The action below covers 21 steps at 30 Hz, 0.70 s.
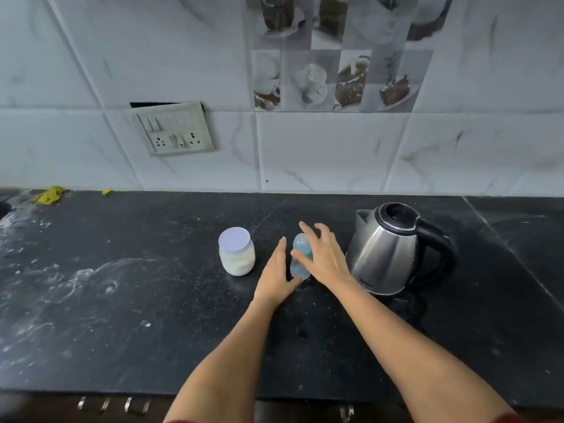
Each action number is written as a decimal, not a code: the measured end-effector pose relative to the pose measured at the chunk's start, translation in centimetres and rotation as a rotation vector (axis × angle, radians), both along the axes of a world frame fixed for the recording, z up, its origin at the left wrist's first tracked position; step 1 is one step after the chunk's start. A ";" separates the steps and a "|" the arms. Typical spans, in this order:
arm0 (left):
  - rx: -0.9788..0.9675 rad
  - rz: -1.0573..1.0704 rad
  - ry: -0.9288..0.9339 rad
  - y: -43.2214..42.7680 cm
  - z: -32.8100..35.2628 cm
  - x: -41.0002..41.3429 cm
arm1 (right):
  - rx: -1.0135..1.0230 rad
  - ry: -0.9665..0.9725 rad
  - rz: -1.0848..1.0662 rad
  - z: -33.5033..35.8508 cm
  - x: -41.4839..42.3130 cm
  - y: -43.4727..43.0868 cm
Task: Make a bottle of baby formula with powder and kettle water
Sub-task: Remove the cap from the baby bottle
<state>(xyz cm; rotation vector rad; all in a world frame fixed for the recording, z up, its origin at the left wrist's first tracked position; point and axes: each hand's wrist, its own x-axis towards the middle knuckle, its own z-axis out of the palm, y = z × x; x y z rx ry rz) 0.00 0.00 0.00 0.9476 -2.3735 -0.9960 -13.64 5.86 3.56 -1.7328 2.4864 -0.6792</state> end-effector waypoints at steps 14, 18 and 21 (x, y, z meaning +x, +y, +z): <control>0.372 0.198 0.238 -0.5 -1.3 -3.4 | 0.188 0.038 0.105 1.5 -1.5 -2.9; 0.351 0.167 0.233 -0.7 -1.8 -3.4 | 0.342 -0.028 0.321 3.2 -3.0 -3.7; 0.332 0.147 0.200 -1.0 -1.7 -3.3 | 0.488 -0.073 0.431 4.6 -4.1 -4.2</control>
